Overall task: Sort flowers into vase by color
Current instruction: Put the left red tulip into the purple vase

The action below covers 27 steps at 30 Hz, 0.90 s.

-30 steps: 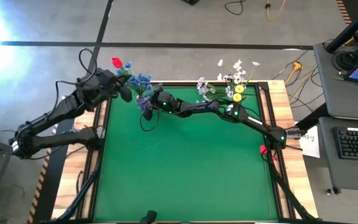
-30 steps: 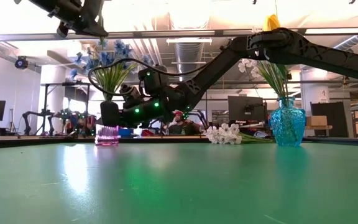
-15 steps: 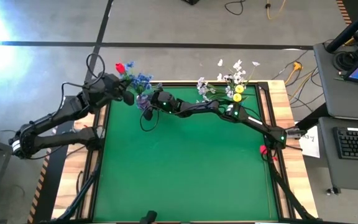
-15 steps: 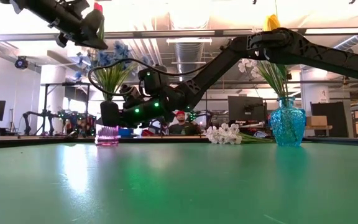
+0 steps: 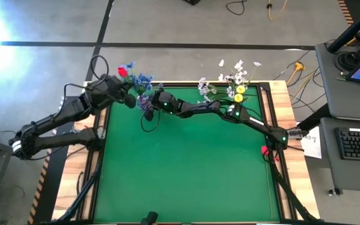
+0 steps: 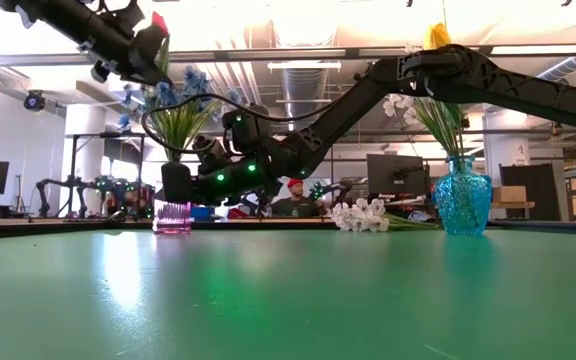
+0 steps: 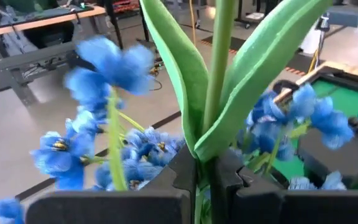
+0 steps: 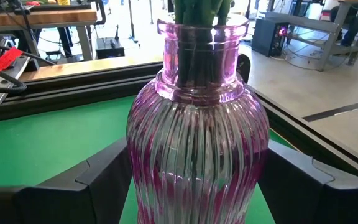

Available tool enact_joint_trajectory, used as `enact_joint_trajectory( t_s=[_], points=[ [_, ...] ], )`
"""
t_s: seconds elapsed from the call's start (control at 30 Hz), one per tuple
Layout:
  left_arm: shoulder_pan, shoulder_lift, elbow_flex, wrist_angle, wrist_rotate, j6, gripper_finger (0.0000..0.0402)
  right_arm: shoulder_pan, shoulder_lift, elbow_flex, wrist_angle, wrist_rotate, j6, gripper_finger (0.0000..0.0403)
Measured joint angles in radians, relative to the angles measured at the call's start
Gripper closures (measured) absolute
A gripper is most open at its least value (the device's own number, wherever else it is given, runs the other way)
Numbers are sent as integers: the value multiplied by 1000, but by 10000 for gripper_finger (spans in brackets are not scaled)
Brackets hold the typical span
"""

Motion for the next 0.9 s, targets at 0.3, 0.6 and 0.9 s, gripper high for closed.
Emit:
enact_joint_trajectory(
  t_s=[0.3,0.6,0.9],
  points=[
    [0,0,58,-179,-14,-17,310,0,0,0,0,0,0,113],
    [-1,-43,58,-242,42,11,227,0,0,0,1,0,0,112],
    [-2,-80,58,-340,60,-21,235,0,0,0,1,0,0,111]
  ],
)
